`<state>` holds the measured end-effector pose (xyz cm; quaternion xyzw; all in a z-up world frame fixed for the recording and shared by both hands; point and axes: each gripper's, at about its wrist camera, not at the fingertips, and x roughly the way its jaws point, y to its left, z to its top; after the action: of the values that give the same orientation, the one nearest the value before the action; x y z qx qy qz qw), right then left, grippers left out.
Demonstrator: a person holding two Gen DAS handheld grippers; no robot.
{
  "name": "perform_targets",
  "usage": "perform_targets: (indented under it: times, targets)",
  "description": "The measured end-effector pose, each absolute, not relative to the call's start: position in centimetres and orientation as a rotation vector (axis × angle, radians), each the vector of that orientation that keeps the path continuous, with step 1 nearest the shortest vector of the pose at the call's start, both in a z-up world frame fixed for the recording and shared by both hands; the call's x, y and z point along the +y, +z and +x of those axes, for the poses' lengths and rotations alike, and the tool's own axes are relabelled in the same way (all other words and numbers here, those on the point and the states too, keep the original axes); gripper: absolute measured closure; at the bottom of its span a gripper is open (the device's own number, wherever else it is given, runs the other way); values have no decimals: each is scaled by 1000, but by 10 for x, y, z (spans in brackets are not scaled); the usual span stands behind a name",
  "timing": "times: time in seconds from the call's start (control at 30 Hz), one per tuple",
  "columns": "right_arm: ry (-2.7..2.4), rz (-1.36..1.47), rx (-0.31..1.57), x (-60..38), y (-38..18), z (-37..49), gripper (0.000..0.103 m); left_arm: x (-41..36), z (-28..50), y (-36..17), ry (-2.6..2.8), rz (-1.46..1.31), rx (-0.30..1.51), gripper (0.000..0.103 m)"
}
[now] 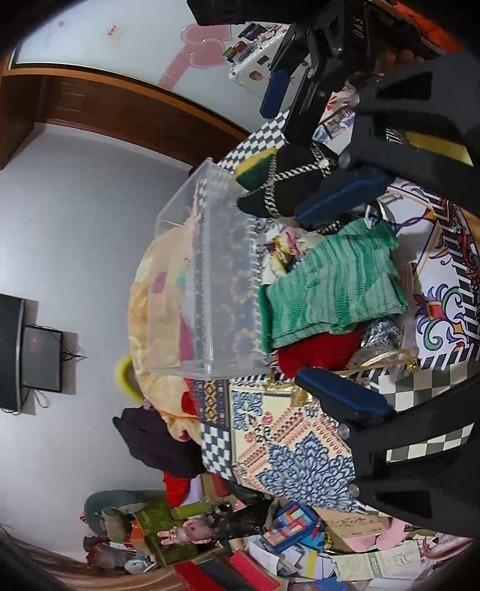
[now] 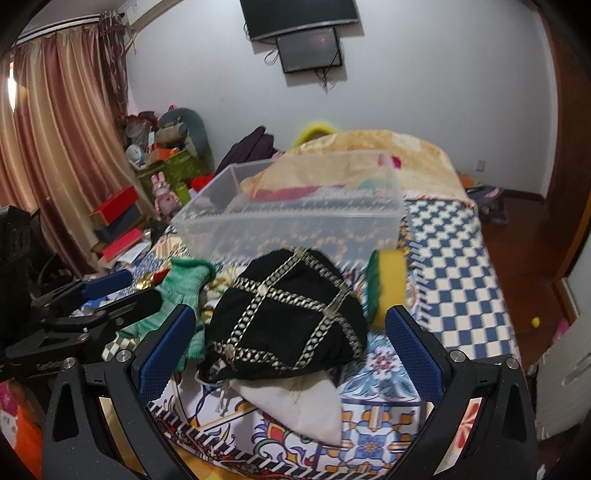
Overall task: Organize soft objects
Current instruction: 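Grasp the green knit sock with the left gripper while the right gripper grasps the black chain-patterned hat, then carry the sock and hat into the clear box and open both grippers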
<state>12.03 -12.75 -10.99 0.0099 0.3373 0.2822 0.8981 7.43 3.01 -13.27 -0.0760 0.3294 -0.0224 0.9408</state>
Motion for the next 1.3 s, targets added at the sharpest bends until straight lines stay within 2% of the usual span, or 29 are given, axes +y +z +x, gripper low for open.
perform_targets:
  times: [0.1, 0.17, 0.23, 0.27, 0.33, 0.47, 0.57, 0.63, 0.7, 0.83, 1.3]
  targets:
    - [612, 18, 719, -122, -118, 123, 3, 29, 75, -139, -62, -152, 690, 35]
    - [621, 9, 735, -117, -123, 124, 8, 28, 77, -144, -72, -150, 706, 41]
    - [621, -5, 754, -113, -128, 126, 18, 27, 79, -148, -85, -148, 726, 53]
    - [617, -9, 759, -112, -130, 126, 20, 26, 80, -150, -89, -148, 733, 56]
    - [608, -11, 762, -112, -132, 126, 28, 26, 80, -151, -97, -150, 736, 69]
    - [594, -15, 741, -114, -129, 126, 42, 25, 77, -149, -109, -150, 723, 77]
    - [592, -34, 737, -113, -128, 125, 56, 23, 74, -145, -113, -145, 707, 82]
    - [600, -37, 741, -112, -129, 126, 72, 23, 73, -142, -116, -142, 696, 84]
    - [599, -40, 738, -113, -128, 125, 78, 22, 71, -138, -122, -143, 682, 87]
    - [599, -28, 712, -116, -120, 123, 83, 22, 68, -128, -121, -141, 656, 89]
    - [592, -7, 532, -135, -64, 116, 83, 32, 73, -72, -87, -125, 491, 89]
